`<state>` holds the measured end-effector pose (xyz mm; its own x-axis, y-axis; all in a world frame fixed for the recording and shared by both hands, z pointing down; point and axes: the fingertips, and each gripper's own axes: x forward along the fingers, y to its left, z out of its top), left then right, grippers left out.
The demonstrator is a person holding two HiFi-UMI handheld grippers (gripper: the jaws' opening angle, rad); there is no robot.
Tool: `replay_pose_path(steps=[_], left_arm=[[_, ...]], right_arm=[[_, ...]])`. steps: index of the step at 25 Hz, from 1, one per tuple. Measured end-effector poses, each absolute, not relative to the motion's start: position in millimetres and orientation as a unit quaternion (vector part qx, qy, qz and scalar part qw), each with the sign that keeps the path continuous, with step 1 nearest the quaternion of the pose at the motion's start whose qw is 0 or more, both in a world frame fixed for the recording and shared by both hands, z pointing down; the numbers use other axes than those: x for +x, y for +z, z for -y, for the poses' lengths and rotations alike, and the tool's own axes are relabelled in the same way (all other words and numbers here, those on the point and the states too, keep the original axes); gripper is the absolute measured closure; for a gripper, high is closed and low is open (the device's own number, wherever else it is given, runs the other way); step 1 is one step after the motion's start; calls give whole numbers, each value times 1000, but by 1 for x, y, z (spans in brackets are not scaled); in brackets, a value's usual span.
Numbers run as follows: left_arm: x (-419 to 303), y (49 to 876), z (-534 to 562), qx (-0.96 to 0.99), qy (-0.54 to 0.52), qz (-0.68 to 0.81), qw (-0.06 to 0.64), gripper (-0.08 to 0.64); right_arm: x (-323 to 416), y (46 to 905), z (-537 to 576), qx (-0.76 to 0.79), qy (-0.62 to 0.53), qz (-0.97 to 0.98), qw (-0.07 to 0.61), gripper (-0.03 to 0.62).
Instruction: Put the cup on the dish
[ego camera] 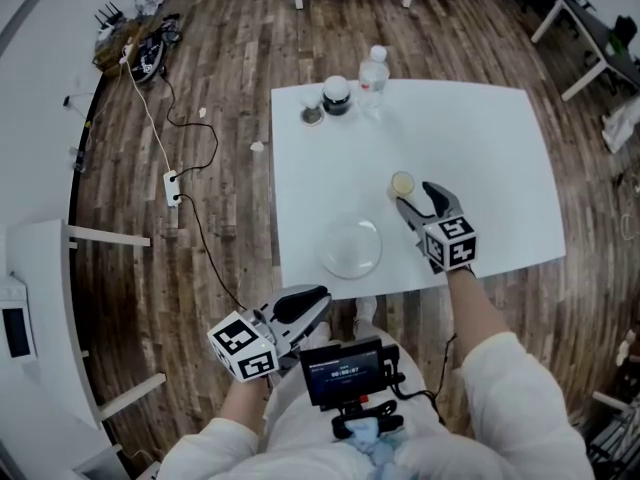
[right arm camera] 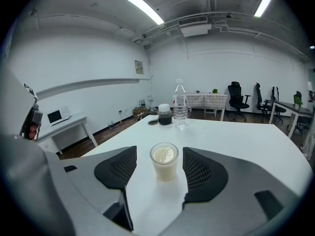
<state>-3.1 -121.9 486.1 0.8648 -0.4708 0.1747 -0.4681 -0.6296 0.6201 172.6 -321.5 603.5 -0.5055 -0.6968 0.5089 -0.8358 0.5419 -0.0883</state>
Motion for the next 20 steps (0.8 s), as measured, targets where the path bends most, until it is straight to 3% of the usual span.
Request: replay_pose_path(steps=[20], left_arm=[[-7,504,127,894,18,259,364,520]], right_arm=[[169,629,345,440,164,851,237,299]])
